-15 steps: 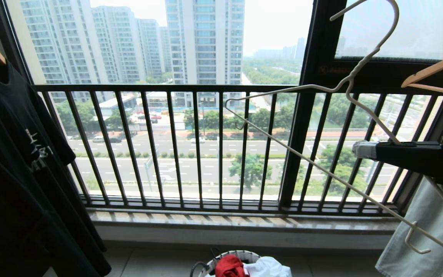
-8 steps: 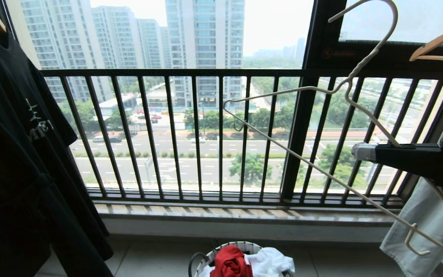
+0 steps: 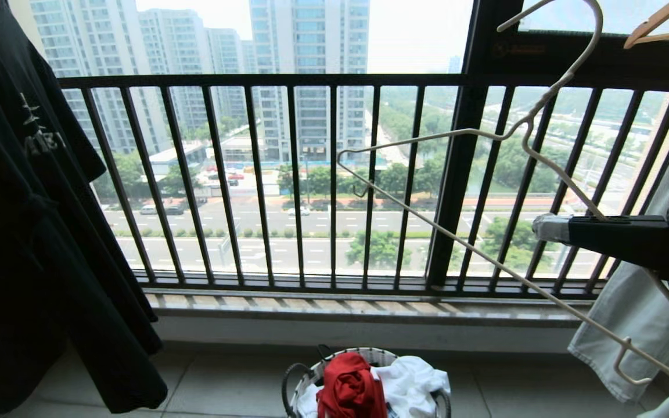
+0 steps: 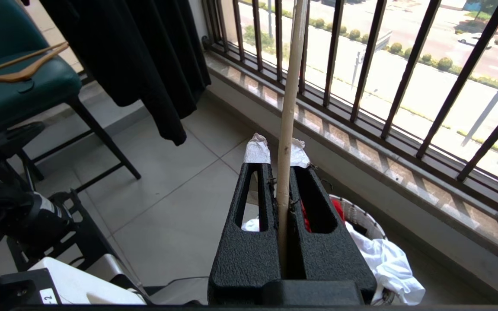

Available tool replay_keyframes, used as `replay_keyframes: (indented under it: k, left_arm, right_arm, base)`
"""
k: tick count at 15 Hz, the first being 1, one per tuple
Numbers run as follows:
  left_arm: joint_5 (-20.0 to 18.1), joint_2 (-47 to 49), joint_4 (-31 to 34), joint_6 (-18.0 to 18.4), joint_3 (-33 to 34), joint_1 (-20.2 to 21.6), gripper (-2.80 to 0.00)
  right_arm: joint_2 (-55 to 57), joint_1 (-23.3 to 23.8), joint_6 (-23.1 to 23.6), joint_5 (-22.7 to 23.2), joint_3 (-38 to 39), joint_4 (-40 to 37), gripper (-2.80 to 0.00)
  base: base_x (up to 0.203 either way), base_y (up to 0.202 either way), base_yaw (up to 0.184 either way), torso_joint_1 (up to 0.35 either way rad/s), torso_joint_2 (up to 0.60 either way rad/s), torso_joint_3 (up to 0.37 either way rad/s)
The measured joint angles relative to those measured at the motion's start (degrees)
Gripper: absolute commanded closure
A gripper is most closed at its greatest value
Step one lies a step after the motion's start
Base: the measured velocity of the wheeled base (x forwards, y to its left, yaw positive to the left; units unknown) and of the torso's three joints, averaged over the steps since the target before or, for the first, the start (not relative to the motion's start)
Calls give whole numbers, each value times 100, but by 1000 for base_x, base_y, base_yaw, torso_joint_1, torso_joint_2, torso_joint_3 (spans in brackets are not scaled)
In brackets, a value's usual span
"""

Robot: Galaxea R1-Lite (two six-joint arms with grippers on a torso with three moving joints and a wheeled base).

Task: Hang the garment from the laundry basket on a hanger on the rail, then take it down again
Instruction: Pick up clothes from the basket

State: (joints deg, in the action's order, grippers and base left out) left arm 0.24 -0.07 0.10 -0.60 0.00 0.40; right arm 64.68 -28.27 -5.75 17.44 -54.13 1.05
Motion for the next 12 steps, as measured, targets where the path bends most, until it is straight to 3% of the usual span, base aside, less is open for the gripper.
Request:
replay_keyframes:
  k: [8, 12]
  left_arm:
    - [0, 0, 0, -3, 0, 0, 0]
    - [0, 0, 15, -2, 0, -2, 0]
  right_arm:
    - [-98, 7, 6, -6, -1, 85, 0]
    - [-145, 11, 0, -9, -4, 82, 0]
  base:
    - [0, 0, 0, -109, 457, 347]
    - [0, 0, 0, -13, 168, 133]
